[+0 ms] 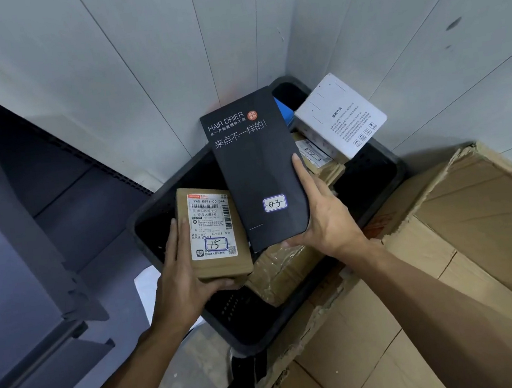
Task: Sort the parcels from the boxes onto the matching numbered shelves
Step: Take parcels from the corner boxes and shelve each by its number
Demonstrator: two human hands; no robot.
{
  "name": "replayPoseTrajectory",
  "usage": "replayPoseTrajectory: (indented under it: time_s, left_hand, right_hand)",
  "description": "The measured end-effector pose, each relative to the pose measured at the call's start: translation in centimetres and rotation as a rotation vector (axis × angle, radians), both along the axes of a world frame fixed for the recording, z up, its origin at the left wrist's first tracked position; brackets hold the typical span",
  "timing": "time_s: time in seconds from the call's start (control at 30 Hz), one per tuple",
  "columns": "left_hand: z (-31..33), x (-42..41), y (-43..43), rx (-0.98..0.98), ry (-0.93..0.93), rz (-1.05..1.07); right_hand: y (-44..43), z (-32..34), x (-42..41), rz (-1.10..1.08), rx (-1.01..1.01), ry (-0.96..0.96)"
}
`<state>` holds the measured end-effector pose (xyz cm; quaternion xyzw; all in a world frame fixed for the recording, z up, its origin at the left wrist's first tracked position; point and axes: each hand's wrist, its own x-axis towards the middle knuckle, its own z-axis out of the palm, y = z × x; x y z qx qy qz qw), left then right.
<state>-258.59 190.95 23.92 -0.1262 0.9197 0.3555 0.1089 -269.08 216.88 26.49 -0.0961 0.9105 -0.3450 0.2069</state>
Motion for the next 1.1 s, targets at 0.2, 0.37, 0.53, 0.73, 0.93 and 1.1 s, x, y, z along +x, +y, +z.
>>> replayPoseTrajectory:
  time_s: [0.2,0.37,0.53,0.73,0.93,1.1]
  left_hand:
    - [-0.2,0.3,0.2,-0.052,0.041,-0.033]
    - [0.0,0.5,0.1,-0.075,0.036,-0.045]
    - [0.1,0.5,0.3,-0.081,0.039,-0.057]
    - [-0.4,0.3,0.2,-0.043,0.005,-0.052]
    - [-0.6,0.2,0.3,-0.004,0.029,-0.033]
    - [-0.6,0.2,0.5,0.030,0.046,-0.021]
  right_hand:
    - [0.1,-0.3,0.4,-0.017,-0.034,0.030]
    - [0.2,-0.4,1.1,-0.026,-0.030,0.096]
    - [0.0,-0.1,1.5,-0.019,-0.016,0.087]
    - [0.2,-1.0,1.5,-0.020,-0.038,0.059]
    - [0.1,-1.5,1.2,-0.054,-0.083,0.038]
    - [0.1,-1.3,1.3,-0.055,-0.101,0.055]
